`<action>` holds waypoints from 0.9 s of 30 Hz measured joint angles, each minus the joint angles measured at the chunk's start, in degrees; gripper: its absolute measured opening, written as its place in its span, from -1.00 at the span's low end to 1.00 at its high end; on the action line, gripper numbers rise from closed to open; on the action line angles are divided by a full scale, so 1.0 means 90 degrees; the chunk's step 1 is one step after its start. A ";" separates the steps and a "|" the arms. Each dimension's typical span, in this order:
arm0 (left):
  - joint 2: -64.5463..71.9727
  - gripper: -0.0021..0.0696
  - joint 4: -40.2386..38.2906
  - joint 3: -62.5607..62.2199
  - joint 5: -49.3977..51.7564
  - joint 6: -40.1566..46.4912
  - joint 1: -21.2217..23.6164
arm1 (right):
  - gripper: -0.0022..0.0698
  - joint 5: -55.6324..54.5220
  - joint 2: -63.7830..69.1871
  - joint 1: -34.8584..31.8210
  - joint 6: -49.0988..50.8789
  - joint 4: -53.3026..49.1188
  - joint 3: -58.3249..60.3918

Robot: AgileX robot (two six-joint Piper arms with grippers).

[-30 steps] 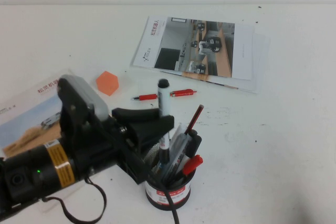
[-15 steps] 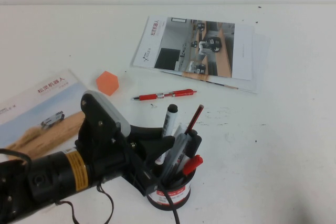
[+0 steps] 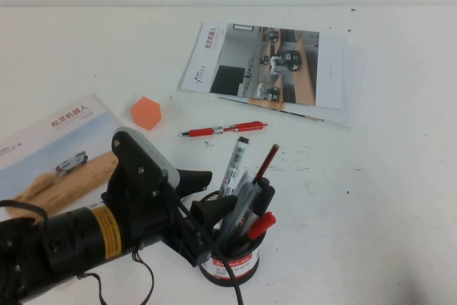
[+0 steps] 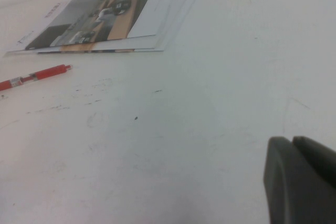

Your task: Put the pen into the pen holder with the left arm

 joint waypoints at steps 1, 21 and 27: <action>0.0000 0.12 -0.0015 0.0000 0.0000 0.0000 0.0000 | -1.00 0.0000 0.0000 0.0000 0.0000 0.0000 0.0000; -0.4446 -0.93 0.0084 0.0004 0.3546 -0.1129 0.0000 | -1.00 0.0000 0.0000 0.0000 0.0000 0.0000 0.0000; -0.5519 -0.94 0.0084 0.0014 0.4640 -0.1913 0.0000 | -1.00 0.0000 0.0000 0.0000 0.0000 0.0000 0.0000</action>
